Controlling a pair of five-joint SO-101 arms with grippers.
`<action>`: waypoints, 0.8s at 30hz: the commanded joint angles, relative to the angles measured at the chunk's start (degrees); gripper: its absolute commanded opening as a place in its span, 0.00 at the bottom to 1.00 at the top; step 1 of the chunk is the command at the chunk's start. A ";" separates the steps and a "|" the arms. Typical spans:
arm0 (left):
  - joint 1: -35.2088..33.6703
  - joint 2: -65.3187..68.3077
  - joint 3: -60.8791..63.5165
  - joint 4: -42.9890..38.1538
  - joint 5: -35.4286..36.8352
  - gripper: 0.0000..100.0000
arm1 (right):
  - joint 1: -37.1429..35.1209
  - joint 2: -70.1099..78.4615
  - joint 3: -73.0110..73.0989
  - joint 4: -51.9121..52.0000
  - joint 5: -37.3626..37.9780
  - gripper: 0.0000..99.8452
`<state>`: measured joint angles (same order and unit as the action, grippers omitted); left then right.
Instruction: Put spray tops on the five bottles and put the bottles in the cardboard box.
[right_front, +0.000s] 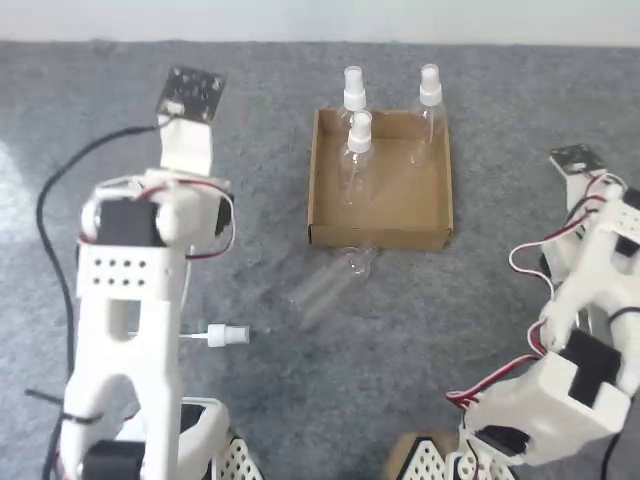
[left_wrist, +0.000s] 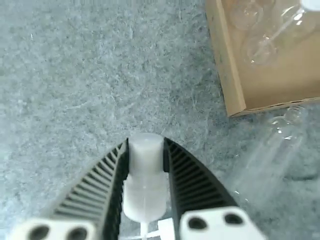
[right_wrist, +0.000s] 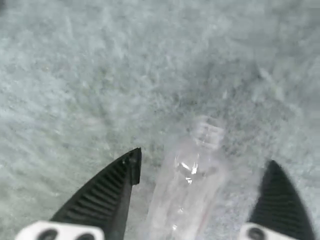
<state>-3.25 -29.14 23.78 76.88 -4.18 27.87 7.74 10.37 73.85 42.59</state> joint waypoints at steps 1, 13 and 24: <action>0.00 -4.66 5.49 -6.24 0.88 0.01 | 0.40 3.03 -5.63 0.84 -1.05 0.16; 0.18 -4.04 7.60 -8.18 0.79 0.01 | 8.40 6.99 -8.79 2.59 2.55 0.25; 0.18 -4.04 7.60 -8.00 0.79 0.01 | 8.84 5.85 -5.45 5.05 6.68 0.25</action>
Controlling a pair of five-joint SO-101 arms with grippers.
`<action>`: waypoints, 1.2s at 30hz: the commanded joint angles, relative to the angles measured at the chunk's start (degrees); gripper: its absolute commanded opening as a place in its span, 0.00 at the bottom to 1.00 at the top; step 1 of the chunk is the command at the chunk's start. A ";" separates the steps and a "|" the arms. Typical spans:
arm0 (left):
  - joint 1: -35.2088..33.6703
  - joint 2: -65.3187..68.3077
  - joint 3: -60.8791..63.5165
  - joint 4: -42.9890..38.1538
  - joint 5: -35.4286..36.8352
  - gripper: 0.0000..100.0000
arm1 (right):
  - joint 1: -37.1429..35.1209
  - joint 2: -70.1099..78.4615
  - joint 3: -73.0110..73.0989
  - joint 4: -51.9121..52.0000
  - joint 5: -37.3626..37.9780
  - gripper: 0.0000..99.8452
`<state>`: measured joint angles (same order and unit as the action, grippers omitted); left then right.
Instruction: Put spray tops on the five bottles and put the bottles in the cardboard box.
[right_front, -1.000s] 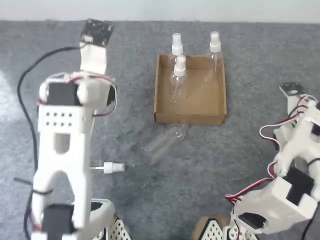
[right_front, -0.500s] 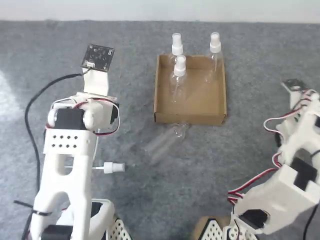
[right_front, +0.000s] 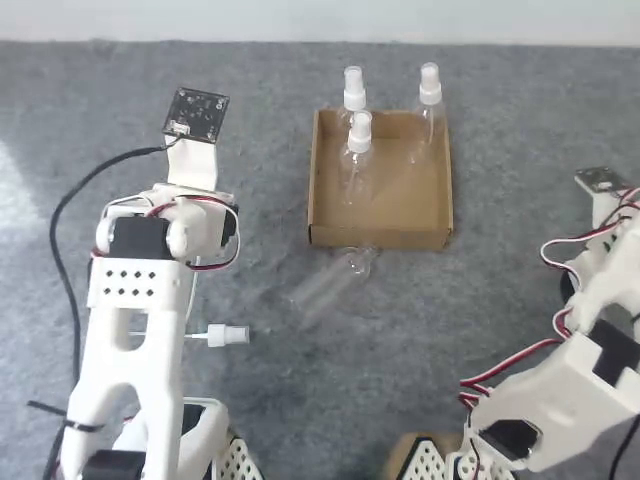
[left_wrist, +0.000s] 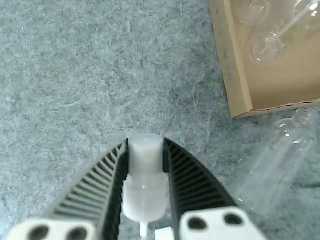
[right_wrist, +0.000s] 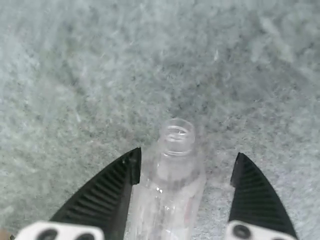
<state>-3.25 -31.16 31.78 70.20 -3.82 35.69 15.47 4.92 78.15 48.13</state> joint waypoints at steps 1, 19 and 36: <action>0.18 -2.02 -0.40 -1.32 0.44 0.01 | 1.10 -2.86 0.79 0.75 1.93 0.26; 0.18 -2.02 -0.40 -1.14 0.44 0.01 | 1.80 -9.36 15.65 -7.52 6.68 0.28; -0.53 -3.87 -3.82 0.53 0.88 0.01 | -3.74 -18.33 5.19 -2.95 -4.48 0.01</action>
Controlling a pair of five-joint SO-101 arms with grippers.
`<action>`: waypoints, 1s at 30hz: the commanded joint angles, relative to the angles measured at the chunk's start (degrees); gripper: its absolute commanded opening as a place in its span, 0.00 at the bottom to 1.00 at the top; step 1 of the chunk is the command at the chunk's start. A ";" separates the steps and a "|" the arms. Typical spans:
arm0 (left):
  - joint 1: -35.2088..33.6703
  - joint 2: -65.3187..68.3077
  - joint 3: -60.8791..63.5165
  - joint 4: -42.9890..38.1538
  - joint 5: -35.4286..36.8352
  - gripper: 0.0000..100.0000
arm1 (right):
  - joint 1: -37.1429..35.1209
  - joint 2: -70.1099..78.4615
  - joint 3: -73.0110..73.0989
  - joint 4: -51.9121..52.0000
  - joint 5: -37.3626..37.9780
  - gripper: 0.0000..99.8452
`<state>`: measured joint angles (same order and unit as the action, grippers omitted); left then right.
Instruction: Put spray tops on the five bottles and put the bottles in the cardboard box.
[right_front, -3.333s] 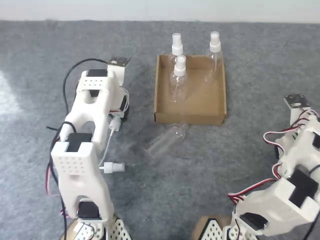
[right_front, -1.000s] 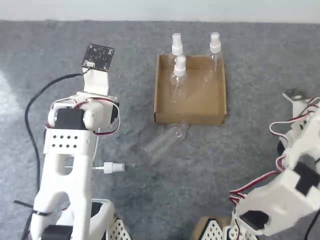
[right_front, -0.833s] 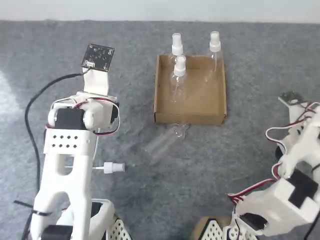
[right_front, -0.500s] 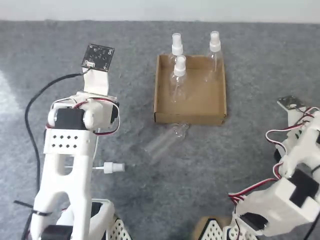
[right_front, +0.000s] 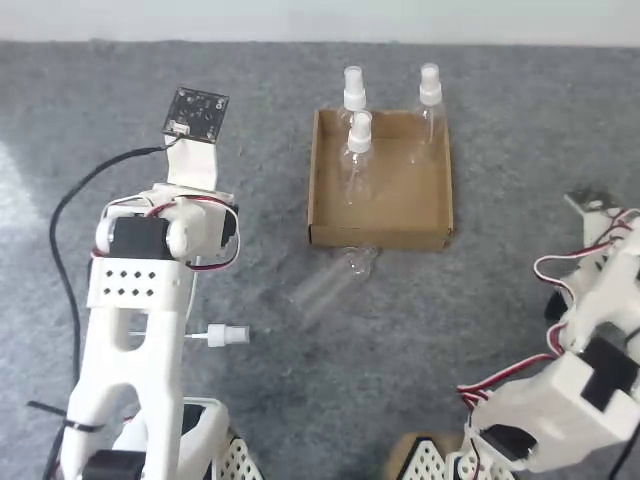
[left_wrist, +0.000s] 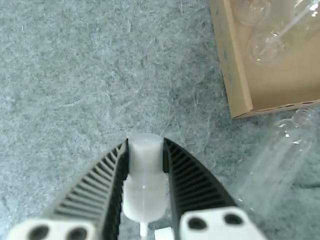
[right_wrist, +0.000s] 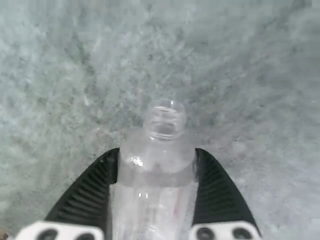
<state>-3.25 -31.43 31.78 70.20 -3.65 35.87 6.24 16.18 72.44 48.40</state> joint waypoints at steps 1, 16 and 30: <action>-0.70 -4.40 -5.23 1.49 0.79 0.01 | -6.37 -12.62 -6.77 3.82 -6.77 0.01; -2.29 -16.97 -22.90 -1.14 18.99 0.01 | -69.49 -56.92 27.96 -18.07 -34.37 0.00; -1.85 -18.73 -22.90 -7.12 35.69 0.01 | -89.98 -59.21 38.59 -34.07 -38.24 0.01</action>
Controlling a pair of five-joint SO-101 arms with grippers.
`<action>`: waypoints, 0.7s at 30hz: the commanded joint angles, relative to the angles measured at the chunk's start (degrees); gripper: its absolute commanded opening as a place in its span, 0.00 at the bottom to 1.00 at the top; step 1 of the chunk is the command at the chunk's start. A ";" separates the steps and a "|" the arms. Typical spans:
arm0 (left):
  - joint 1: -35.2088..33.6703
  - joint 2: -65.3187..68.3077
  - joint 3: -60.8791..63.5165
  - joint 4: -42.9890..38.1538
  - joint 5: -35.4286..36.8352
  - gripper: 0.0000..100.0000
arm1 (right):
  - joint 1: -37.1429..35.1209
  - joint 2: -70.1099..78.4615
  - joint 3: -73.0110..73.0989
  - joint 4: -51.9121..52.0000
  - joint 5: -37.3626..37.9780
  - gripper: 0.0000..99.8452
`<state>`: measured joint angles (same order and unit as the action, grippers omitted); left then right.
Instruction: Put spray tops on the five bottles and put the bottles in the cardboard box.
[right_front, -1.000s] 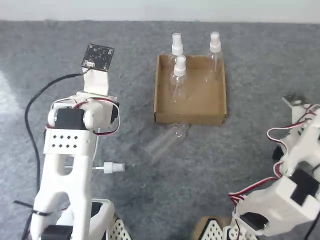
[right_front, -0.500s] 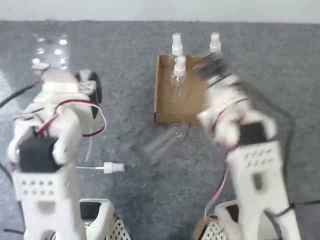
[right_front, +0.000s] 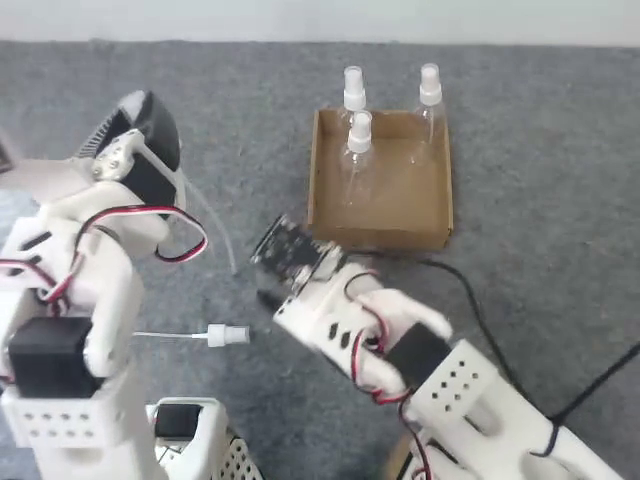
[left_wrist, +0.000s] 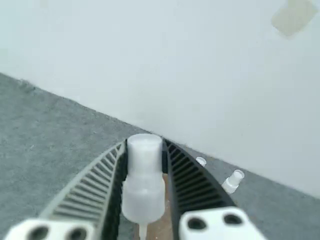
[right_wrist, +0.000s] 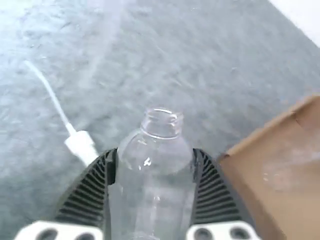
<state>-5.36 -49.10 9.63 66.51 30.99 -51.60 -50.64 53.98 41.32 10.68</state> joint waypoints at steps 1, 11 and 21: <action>0.26 -1.05 0.31 -4.31 1.05 0.01 | -3.30 -2.42 1.41 -2.86 -0.53 0.01; 0.18 -1.05 7.87 -9.67 0.88 0.01 | -3.65 -2.42 1.93 -8.48 -3.52 0.01; 0.18 -1.14 9.27 -8.70 0.70 0.01 | -3.56 -2.42 1.93 -8.04 -4.04 0.01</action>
<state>-5.45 -49.19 19.30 58.24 31.78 -55.03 -50.64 56.62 34.37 7.25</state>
